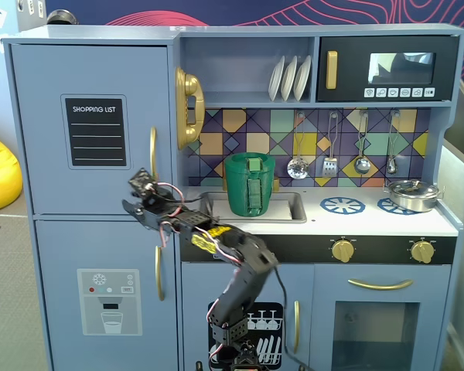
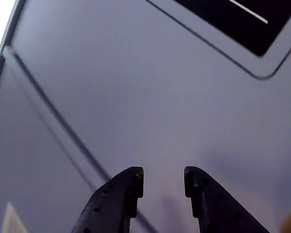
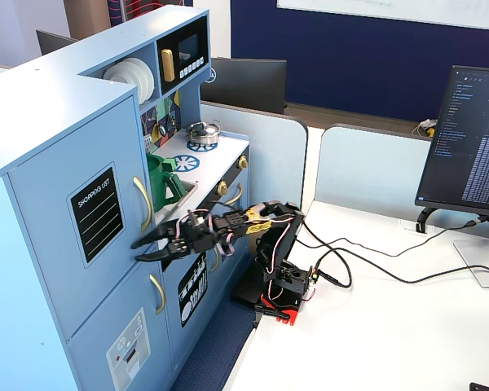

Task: Close the left cabinet door

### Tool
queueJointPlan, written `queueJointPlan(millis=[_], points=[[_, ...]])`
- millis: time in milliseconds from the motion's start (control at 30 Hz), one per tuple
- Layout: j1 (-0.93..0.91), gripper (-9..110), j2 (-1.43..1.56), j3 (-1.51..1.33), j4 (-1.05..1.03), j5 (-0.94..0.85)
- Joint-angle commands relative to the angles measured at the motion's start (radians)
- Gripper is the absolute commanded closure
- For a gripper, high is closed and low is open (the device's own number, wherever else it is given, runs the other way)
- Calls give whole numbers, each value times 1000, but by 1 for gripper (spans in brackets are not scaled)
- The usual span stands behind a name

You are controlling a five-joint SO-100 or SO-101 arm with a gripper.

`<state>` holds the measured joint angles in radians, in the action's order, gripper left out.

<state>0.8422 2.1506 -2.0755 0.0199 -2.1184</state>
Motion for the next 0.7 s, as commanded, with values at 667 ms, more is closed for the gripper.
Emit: queueJointPlan(millis=[667], points=[[-859, 101, 1008, -922, -1385, 569]])
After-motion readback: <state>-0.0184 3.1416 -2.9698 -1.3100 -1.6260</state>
